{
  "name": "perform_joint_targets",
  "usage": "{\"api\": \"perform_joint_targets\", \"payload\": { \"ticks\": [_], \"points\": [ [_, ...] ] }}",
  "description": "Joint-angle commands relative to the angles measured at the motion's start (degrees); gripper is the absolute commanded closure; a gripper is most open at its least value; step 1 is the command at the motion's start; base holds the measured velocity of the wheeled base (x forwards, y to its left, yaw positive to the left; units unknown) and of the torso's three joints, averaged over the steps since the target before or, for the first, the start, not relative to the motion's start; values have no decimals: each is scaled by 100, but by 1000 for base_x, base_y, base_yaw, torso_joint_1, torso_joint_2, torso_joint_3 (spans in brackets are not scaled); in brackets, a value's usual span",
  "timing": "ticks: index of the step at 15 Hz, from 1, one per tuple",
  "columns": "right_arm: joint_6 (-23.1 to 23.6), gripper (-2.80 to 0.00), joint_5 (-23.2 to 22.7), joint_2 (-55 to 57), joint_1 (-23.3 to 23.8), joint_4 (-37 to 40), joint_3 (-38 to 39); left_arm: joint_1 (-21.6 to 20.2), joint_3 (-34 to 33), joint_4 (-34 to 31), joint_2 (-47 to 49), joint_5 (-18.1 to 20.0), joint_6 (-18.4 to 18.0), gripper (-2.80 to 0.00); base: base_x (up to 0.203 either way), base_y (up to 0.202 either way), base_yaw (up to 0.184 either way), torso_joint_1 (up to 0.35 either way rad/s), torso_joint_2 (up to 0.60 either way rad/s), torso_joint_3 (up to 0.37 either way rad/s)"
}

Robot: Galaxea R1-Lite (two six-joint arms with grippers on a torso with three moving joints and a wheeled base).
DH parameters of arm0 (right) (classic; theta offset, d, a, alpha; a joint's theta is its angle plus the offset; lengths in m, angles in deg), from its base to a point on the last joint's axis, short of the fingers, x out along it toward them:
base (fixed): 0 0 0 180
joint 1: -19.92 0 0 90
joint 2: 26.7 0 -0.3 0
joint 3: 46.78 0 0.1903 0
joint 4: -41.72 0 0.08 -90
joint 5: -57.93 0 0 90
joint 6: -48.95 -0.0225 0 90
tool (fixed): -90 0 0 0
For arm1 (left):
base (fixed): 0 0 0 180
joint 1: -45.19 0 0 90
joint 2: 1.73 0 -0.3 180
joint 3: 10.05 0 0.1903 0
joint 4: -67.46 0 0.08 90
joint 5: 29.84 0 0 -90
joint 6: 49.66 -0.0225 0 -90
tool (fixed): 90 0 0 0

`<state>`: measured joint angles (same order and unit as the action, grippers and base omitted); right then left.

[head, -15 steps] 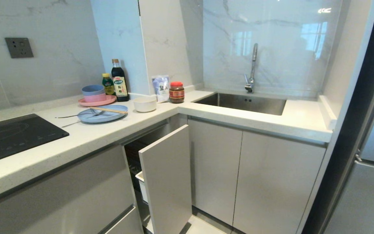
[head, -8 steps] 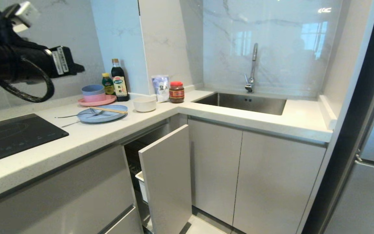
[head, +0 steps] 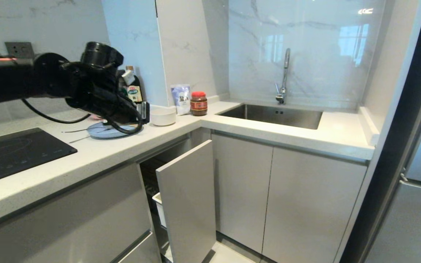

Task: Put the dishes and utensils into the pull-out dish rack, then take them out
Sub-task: Open the cupboard

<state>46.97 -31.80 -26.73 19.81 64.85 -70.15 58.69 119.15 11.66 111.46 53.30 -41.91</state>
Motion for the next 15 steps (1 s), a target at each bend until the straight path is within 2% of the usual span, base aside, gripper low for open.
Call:
{"api": "perform_joint_targets", "payload": {
  "ticks": [1,4,8,15],
  "points": [
    [-4,0,0,-24,-6,-3,9,82,276,-90,800,-73,51,0,0,0,0,0,0,0],
    [-3,0,0,-23,2,-3,9,69,423,-49,1309,-105,164,0,0,0,0,0,0,0],
    [-5,0,8,-24,-7,-3,9,30,463,455,1883,-331,157,0,0,0,0,0,0,0],
    [-5,0,0,-19,-6,-3,9,34,465,786,2411,-342,148,0,0,0,0,0,0,0]
  ]
}}
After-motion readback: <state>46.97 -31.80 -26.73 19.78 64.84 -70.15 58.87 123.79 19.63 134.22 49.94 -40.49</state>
